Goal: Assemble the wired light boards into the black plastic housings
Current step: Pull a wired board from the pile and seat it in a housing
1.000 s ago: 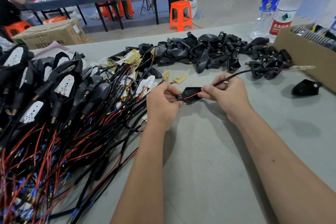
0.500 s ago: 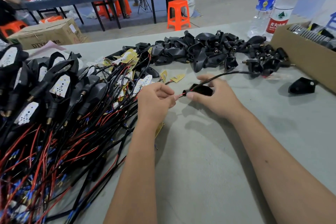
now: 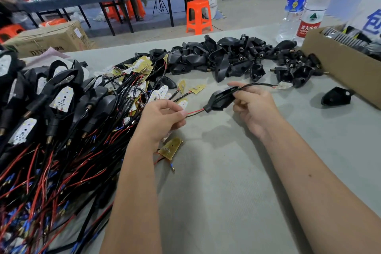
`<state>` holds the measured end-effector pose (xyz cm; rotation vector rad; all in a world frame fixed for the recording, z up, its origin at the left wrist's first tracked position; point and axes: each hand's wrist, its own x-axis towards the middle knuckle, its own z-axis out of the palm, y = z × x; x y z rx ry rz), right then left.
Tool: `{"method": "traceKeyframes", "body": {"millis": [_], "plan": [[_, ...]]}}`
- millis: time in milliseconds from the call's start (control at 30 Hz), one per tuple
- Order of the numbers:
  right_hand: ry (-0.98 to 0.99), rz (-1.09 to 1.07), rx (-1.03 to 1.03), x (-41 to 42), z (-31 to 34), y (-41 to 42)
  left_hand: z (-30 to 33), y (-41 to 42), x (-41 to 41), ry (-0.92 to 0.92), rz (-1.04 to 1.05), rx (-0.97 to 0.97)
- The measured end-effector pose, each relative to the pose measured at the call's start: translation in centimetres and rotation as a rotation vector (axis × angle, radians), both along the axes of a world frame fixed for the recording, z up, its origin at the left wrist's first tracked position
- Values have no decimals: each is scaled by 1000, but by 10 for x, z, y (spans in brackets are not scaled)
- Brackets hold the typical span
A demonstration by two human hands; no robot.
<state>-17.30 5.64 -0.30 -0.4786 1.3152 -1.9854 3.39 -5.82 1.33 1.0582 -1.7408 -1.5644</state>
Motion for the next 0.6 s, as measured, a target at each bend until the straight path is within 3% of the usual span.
{"method": "traceKeyframes", "body": {"millis": [200,333,467,600], "plan": [[189,-10,166,15,5,-5,4,9,-12,-166,-205,-234],[208,-53,284,19,8,-5,3,18,-23,-109,-316,-216],[53,-56,155,17,12,-2,1,19,-27,-107,-270,-235],[-159,223,-76,11,13,3,-1,18,-29,-80,-179,-257]]}}
